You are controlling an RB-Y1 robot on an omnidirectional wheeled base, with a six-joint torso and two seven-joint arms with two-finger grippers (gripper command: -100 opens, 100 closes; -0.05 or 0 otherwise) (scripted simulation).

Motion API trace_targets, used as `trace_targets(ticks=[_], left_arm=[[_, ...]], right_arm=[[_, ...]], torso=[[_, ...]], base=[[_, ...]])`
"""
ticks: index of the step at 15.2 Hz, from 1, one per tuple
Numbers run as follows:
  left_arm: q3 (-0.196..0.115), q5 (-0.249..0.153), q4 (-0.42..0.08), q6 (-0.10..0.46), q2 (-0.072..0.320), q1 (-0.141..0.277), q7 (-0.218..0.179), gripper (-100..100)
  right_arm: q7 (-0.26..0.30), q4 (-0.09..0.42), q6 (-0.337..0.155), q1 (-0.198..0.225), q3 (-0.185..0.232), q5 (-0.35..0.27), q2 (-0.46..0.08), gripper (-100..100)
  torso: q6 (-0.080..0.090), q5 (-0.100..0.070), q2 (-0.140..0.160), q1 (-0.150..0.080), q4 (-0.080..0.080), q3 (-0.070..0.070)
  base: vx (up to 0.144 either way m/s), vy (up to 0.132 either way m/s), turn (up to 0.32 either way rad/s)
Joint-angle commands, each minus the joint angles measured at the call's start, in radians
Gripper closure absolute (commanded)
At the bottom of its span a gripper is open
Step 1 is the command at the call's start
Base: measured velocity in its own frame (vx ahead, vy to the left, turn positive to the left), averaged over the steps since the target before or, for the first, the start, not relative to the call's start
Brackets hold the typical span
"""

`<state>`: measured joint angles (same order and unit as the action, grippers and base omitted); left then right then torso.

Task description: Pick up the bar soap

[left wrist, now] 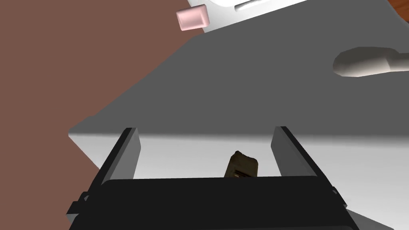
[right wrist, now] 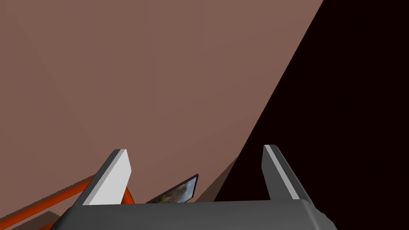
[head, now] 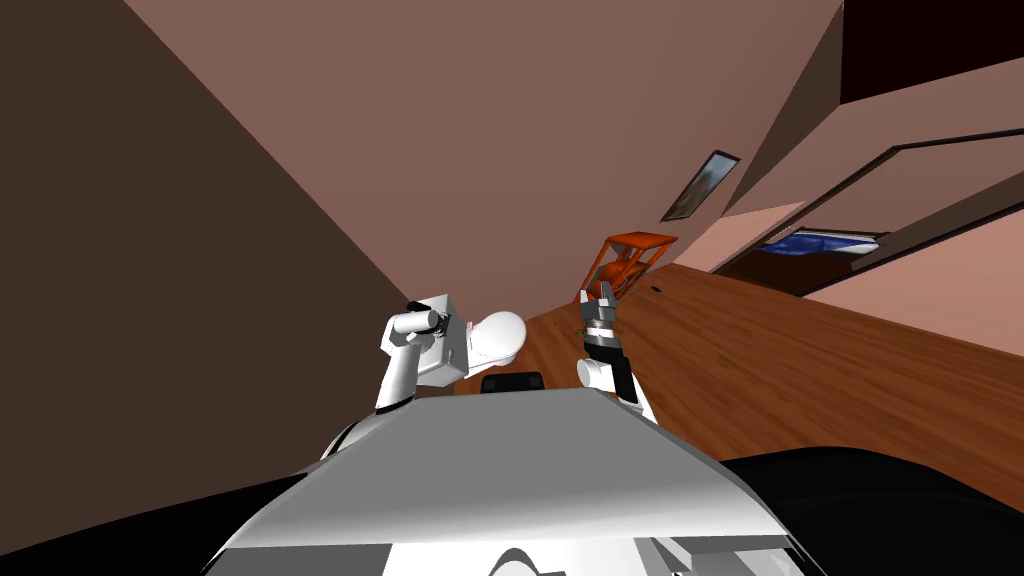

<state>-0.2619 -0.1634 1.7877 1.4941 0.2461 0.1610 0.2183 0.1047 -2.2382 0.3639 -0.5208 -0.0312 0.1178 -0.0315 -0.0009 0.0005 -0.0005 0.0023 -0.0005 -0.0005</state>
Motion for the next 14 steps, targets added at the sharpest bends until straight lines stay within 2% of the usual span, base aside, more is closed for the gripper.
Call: trace_targets(ticks=[1, 2, 4, 5, 7, 8, 9, 10, 12, 13, 14], left_arm=[[-0.003, 0.000, -0.006, 0.038, 0.000, 0.009, 0.002, -100], [-0.014, -0.003, -0.019, 0.068, 0.000, 0.036, 0.006, -100], [-0.014, -0.003, -0.019, 0.091, 0.000, 0.036, 0.006, -100], [-0.024, -0.005, -0.031, 0.124, 0.002, 0.060, 0.009, -100], [-0.024, -0.005, -0.031, 0.141, 0.002, 0.060, 0.009, -100], [-0.033, -0.006, -0.041, 0.179, 0.004, 0.083, 0.012, -100], [-0.033, -0.006, -0.041, 0.190, 0.004, 0.083, 0.012, -100], [-0.042, -0.008, -0.050, 0.215, 0.006, 0.105, 0.014, -100], [-0.042, -0.008, -0.050, 0.237, 0.006, 0.105, 0.014, -100], [-0.049, -0.009, -0.057, 0.272, 0.009, 0.124, 0.015, -100], [-0.049, -0.009, -0.057, 0.282, 0.009, 0.124, 0.015, -100]], right_arm=[[0.000, 0.000, 0.000, 0.000, 0.000, 0.000, 0.000, 0], [0.000, 0.000, 0.000, 0.000, 0.000, 0.000, 0.000, 0], [0.000, 0.000, 0.000, 0.000, 0.000, 0.000, 0.000, 0], [0.000, 0.000, 0.000, 0.000, 0.000, 0.000, 0.000, 0], [0.000, 0.000, 0.000, 0.000, 0.000, 0.000, 0.000, 0], [0.000, 0.000, 0.000, 0.000, 0.000, 0.000, 0.000, 0], [0.000, 0.000, 0.000, 0.000, 0.000, 0.000, 0.000, 0], [0.000, 0.000, 0.000, 0.000, 0.000, 0.000, 0.000, 0], [0.000, 0.000, 0.000, 0.000, 0.000, 0.000, 0.000, 0], [0.000, 0.000, 0.000, 0.000, 0.000, 0.000, 0.000, 0], [0.000, 0.000, 0.000, 0.000, 0.000, 0.000, 0.000, 0]], torso=[[0.000, 0.000, 0.000, 0.000, 0.000, 0.000], [0.000, 0.000, 0.000, 0.000, 0.000, 0.000], [0.000, 0.000, 0.000, 0.000, 0.000, 0.000], [0.000, 0.000, 0.000, 0.000, 0.000, 0.000], [0.000, 0.000, 0.000, 0.000, 0.000, 0.000], [0.000, 0.000, 0.000, 0.000, 0.000, 0.000], [0.000, 0.000, 0.000, 0.000, 0.000, 0.000], [0.000, 0.000, -0.001, 0.000, 0.000, 0.000], [0.000, 0.000, -0.001, 0.001, 0.000, 0.000], [0.000, 0.000, 0.000, 0.000, 0.000, 0.000], [0.000, 0.000, -0.001, 0.000, 0.000, 0.000]], base=[[0.010, 0.016, 0.008], [0.010, 0.020, 0.025], [0.012, 0.018, 0.010], [0.013, 0.018, 0.028], [0.016, 0.019, 0.014], [0.023, 0.023, 0.021], [0.024, 0.025, 0.022], [0.024, 0.028, 0.033], [0.023, 0.021, 0.012], [0.024, 0.022, 0.026], [0.027, 0.022, 0.024]])
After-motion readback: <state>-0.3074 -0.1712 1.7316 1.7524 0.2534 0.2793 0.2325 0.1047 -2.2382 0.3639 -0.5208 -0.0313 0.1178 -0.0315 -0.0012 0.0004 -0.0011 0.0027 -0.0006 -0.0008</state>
